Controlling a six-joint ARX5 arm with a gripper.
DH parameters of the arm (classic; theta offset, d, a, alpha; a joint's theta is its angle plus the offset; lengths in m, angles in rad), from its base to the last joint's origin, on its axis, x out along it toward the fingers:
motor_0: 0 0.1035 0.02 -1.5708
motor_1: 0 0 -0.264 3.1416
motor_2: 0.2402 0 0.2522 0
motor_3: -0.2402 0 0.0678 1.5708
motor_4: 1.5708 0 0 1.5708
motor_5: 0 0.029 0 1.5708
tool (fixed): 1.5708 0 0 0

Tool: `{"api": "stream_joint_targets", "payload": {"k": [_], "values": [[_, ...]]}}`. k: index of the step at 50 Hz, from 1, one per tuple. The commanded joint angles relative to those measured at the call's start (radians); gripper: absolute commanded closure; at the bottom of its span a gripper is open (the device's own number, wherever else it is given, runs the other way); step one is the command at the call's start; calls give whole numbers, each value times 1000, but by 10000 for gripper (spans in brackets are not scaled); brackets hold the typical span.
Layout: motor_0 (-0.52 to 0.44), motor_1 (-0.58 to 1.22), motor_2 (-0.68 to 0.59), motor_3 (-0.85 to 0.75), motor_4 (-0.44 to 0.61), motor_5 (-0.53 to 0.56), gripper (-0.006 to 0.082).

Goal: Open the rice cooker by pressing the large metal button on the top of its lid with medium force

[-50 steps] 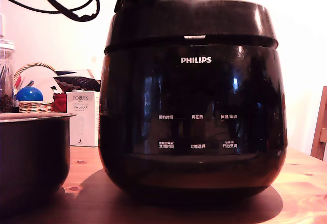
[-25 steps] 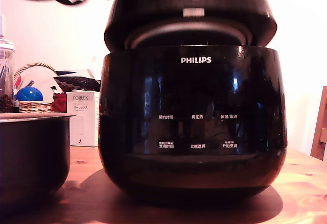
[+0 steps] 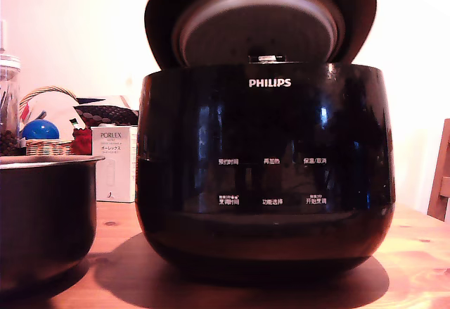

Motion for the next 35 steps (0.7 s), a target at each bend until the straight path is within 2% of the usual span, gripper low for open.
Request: {"api": "stream_joint_targets", "payload": {"k": [1, 20, 35], "values": [[34, -31, -29, -2, -8, 4, 791], [229, -166, -29, -72, -16, 4, 791], [274, -204, -29, -86, -16, 4, 791]]}}
